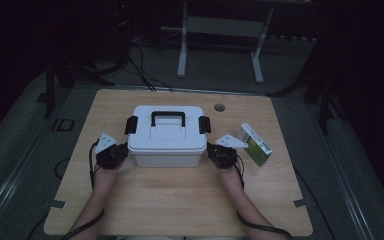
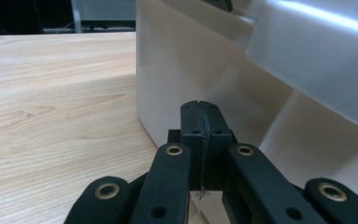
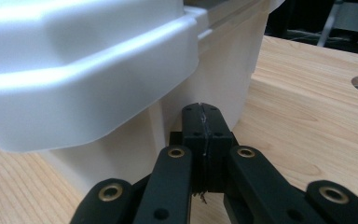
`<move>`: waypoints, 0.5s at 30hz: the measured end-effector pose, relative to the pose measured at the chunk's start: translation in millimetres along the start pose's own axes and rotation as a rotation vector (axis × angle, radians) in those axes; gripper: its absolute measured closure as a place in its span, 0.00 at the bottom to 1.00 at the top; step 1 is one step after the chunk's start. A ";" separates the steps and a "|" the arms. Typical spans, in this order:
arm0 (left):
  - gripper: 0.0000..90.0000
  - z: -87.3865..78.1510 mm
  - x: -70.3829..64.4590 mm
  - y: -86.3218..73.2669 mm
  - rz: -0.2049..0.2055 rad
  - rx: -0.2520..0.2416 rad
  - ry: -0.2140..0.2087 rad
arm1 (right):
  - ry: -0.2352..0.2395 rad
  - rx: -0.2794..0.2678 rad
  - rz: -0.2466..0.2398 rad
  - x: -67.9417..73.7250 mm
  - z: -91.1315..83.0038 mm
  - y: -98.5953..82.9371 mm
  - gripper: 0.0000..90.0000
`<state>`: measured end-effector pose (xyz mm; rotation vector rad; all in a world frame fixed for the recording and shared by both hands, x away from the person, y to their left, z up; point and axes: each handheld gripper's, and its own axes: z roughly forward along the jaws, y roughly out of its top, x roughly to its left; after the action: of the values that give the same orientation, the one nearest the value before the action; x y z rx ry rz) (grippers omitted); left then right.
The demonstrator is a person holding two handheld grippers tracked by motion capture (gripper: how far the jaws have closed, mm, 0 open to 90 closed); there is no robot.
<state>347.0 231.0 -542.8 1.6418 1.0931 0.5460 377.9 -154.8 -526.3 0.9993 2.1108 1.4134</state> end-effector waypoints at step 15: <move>1.00 -3.2 -19.7 -2.5 0.007 0.021 -0.040 | 0.003 0.003 0.012 -2.3 -23.4 -9.7 1.00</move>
<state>334.0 215.7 -540.7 1.6687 1.0669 0.5055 360.4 -173.3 -525.8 1.0135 2.1127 1.4185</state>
